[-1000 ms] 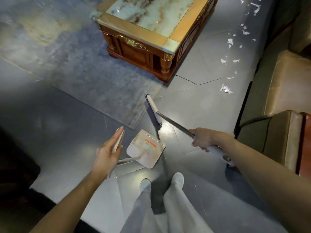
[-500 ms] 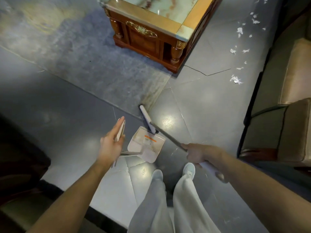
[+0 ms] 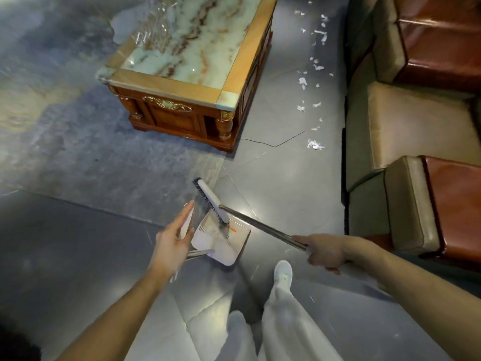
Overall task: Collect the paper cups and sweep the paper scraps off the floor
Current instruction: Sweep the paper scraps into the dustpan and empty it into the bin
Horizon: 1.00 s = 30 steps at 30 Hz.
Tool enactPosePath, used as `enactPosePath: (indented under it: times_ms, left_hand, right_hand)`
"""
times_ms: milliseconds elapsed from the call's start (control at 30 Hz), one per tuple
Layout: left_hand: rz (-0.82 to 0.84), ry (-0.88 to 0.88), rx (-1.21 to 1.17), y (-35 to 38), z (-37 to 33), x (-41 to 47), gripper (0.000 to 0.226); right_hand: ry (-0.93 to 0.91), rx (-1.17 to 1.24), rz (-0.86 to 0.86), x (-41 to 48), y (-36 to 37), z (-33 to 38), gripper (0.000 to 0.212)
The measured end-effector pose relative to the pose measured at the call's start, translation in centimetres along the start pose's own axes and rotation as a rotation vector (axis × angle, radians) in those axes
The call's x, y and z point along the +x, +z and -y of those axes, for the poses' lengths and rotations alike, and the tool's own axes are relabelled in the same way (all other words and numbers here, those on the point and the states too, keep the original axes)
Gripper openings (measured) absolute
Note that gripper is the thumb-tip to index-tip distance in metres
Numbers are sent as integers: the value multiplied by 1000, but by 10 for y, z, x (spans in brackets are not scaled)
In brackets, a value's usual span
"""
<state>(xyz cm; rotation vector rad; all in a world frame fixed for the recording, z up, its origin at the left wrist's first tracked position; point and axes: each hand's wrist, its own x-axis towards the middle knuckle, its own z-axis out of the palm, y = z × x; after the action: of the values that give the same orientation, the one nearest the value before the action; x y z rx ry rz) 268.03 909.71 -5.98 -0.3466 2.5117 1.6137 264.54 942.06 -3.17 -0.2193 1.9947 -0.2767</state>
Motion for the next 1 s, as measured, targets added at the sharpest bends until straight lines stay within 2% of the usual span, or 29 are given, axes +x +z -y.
enactPosePath:
  times_ms: [167,400,633,900,1000]
  left_hand:
    - [41,73,-9,53,-62,88,62]
    - [87,171,53,152,-159,230,65]
    - [196,230,72,259,-249,364,64]
    - [321,229,52,354,-296,473,62]
    - [318,184,39,384,-306,498,65]
  right_hand:
    - [80,96,-102,13,-67,-65,61]
    - [212,152,-191,43,-207,-177,48]
    - [340,251,-287,70,-345,-270,54]
    - [446,323,-311,104,-453,-342,41]
    - [461,325,-292,118,-484,-364,23]
